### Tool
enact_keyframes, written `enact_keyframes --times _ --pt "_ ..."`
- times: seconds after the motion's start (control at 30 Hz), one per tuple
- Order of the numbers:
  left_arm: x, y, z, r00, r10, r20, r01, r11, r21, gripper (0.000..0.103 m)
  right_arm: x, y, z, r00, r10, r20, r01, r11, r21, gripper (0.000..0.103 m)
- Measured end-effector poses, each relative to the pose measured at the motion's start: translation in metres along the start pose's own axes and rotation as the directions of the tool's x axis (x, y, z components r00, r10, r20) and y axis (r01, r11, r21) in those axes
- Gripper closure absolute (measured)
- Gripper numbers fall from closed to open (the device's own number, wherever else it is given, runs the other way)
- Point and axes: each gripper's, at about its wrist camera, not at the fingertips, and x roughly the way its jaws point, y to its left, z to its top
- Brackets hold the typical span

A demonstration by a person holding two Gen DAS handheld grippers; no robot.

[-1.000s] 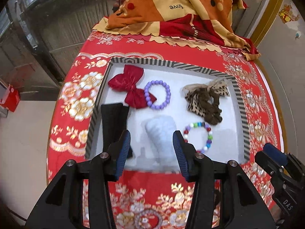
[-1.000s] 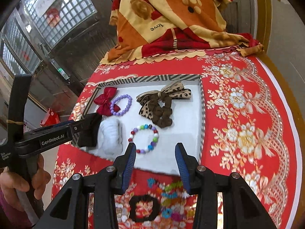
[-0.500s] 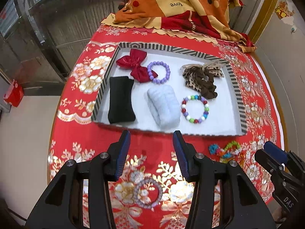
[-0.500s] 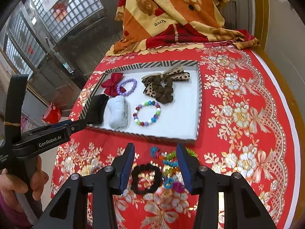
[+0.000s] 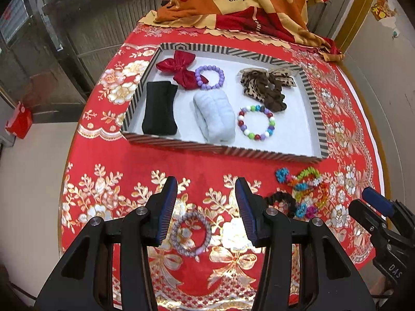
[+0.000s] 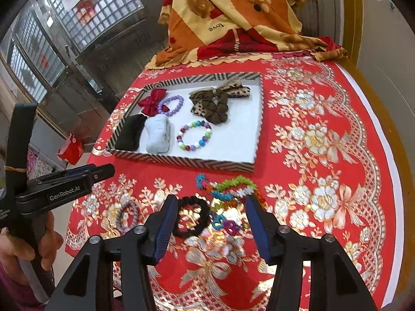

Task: Organize jewelry
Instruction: 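Withdraw both grippers toward the black scrunchie and colorful bead strands, then grasp the black scrunchie with the left gripper while the right gripper grasps a colorful bead strand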

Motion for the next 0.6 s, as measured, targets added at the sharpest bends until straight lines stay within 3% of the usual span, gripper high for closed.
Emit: enact_keyframes --times 0.37,0.6 --pt "0.028 -0.022 -0.025 0.988 -0.080 -0.131 0.088 0.994 0.059 0.057 0.021 -0.031 -0.034 0.996 -0.028 -0.082 0.031 0.999 0.030 0.051" --pt "0.051 -0.039 -0.031 0.976 -0.112 -0.185 0.131 0.987 0.094 0.056 0.035 -0.045 -0.030 0.996 -0.020 -0.082 0.025 0.998 0.061 0.051"
